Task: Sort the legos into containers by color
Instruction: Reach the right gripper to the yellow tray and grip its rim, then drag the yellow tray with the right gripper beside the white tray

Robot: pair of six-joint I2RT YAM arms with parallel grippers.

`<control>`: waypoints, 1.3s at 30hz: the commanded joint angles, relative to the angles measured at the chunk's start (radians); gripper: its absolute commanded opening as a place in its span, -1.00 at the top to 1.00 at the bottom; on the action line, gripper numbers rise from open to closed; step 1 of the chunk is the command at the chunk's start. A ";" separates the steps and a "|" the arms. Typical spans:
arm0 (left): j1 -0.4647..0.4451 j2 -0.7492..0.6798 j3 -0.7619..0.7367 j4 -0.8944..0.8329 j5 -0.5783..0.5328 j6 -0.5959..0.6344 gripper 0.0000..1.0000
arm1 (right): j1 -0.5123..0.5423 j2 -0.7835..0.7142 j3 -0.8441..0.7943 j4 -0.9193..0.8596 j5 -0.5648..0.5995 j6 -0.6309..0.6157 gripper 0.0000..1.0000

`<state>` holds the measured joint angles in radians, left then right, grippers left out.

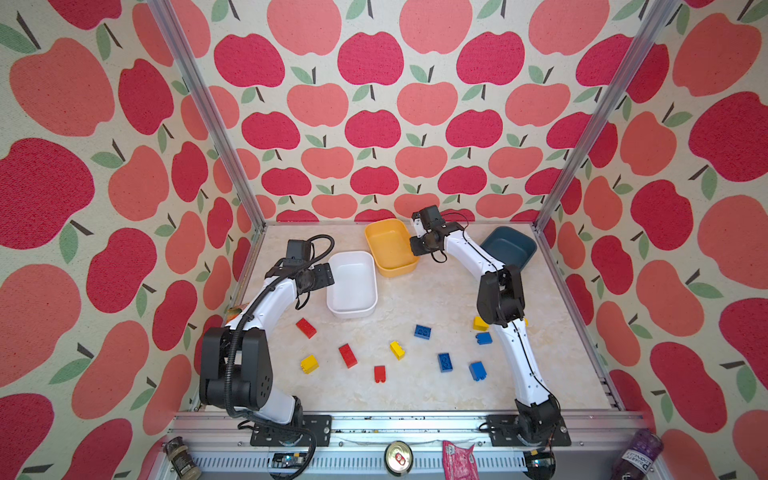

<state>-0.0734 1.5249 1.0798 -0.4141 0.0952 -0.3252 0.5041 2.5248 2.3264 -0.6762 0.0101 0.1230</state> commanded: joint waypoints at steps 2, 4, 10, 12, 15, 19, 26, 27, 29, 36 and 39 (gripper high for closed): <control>0.007 0.010 -0.006 0.012 0.009 -0.017 -0.68 | 0.007 0.022 0.037 -0.041 0.053 -0.014 0.58; 0.006 0.010 -0.006 0.013 0.009 -0.017 -0.68 | 0.007 0.016 0.033 -0.051 0.064 -0.016 0.71; 0.006 0.009 -0.005 0.022 0.011 -0.021 -0.68 | 0.013 -0.079 -0.105 -0.024 0.101 -0.003 0.97; 0.006 0.010 -0.007 0.023 0.012 -0.024 -0.68 | 0.016 -0.130 -0.186 -0.001 0.120 0.016 1.00; 0.006 0.009 -0.011 0.028 0.014 -0.026 -0.68 | 0.024 -0.218 -0.325 0.041 0.132 0.052 1.00; 0.003 0.004 -0.017 0.036 0.018 -0.031 -0.68 | 0.042 -0.328 -0.495 0.082 0.153 0.100 1.00; -0.002 -0.005 -0.022 0.041 0.018 -0.032 -0.69 | 0.085 -0.479 -0.725 0.090 0.194 0.233 1.00; -0.002 -0.008 -0.024 0.042 0.018 -0.031 -0.69 | 0.093 -0.501 -0.757 0.096 0.199 0.258 1.00; -0.003 -0.011 -0.027 0.043 0.018 -0.032 -0.69 | 0.104 -0.532 -0.804 0.106 0.206 0.291 1.00; -0.006 -0.023 -0.034 0.043 0.015 -0.032 -0.69 | 0.149 -0.583 -0.888 0.126 0.216 0.350 1.00; -0.008 -0.029 -0.036 0.043 0.014 -0.031 -0.69 | 0.160 -0.601 -0.912 0.134 0.220 0.368 1.00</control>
<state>-0.0765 1.5238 1.0542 -0.3801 0.1059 -0.3504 0.6502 1.9564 1.4479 -0.5064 0.2138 0.4484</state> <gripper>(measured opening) 0.844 0.092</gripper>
